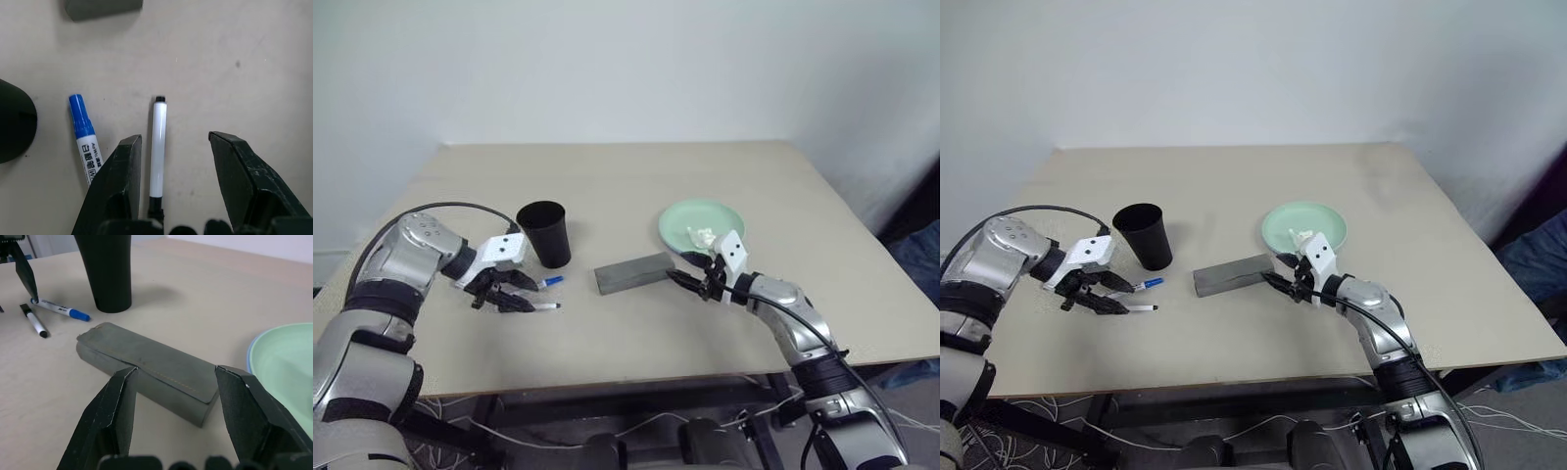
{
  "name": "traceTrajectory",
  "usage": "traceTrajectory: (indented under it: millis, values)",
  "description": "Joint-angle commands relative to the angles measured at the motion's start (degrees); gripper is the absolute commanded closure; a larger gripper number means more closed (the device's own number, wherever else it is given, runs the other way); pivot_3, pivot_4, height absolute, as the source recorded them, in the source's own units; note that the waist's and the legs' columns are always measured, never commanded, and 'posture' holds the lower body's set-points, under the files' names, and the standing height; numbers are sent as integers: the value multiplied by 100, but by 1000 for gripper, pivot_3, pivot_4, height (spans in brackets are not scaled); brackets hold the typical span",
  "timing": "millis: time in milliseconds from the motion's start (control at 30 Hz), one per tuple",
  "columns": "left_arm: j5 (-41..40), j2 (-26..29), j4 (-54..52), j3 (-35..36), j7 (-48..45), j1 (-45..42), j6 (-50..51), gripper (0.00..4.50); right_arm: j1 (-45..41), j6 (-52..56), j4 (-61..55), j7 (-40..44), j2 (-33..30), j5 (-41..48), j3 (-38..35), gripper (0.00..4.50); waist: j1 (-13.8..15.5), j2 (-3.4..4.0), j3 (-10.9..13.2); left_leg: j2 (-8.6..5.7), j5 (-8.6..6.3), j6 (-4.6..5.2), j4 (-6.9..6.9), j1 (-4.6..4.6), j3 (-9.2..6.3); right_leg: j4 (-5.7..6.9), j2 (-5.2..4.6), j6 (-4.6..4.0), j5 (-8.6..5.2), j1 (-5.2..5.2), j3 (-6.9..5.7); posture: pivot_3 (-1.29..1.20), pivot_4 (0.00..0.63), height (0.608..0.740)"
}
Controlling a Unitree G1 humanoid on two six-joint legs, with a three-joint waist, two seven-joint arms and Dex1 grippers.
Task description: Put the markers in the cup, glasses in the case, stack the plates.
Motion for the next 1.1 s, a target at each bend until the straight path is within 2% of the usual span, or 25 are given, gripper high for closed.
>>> traceTrajectory:
  millis: [33, 267, 533, 633, 800, 1000, 1067, 1100]
  values:
    - [529, -201, 363, -45, 299, -389, -340, 2182, -144, -140, -79, 22, 53, -7, -51, 1764, 0, 0, 0, 0, 0, 0, -1, 0, 0, 0, 0, 1, 0, -1, 1, 0, 0, 737]
    - [1320, -606, 1142, -208, 547, -716, -825, 2182, -90, -161, -66, -28, 87, -12, -88, 1764, -3, 0, 0, -2, 0, 0, -2, -6, 7, -1, 0, 9, 5, -7, 6, 0, 0, 737]
    - [1732, -878, 1551, -223, 652, -782, -1074, 2182, -14, -98, -191, -40, 63, 18, -112, 1764, -1, -1, -1, -3, 0, 0, -1, -2, 7, 0, 0, 10, 6, -1, 9, 0, 0, 737]
    - [1747, -908, 1575, -183, 511, -752, -1090, 2767, 4, -86, -219, -42, 41, 21, -129, 1764, -2, 1, -2, -3, 0, 1, 1, 6, 7, 2, 0, 10, 6, 7, 10, 0, 0, 737]
    - [1671, -867, 1534, -77, 332, -744, -1102, 4481, 20, -60, -266, -49, 26, 28, -130, 1764, -4, 1, -2, -3, 1, 2, 4, 7, 6, 5, 1, 9, 6, 8, 10, 0, 0, 737]
    - [1135, -745, 1198, 264, -76, -676, -1194, 4481, 31, -38, -288, -51, 41, 24, -113, 1764, -4, 1, -2, -3, 0, 1, 2, -6, 6, 1, 0, 11, 6, -3, 9, 0, 0, 737]
    - [563, -665, 850, 356, -82, -571, -1036, 4481, 40, -24, -311, -37, 32, 32, -110, 1764, -2, 0, -1, -3, 0, 1, 2, -9, 5, 1, 0, 11, 6, -6, 9, 0, 0, 737]
    - [22, -582, 450, 374, -82, -451, -795, 4481, 44, -16, -321, -25, 23, 38, -110, 1764, -4, 0, -1, -3, 0, 1, 2, -11, 3, 1, 0, 11, 6, -8, 9, 0, 0, 737]
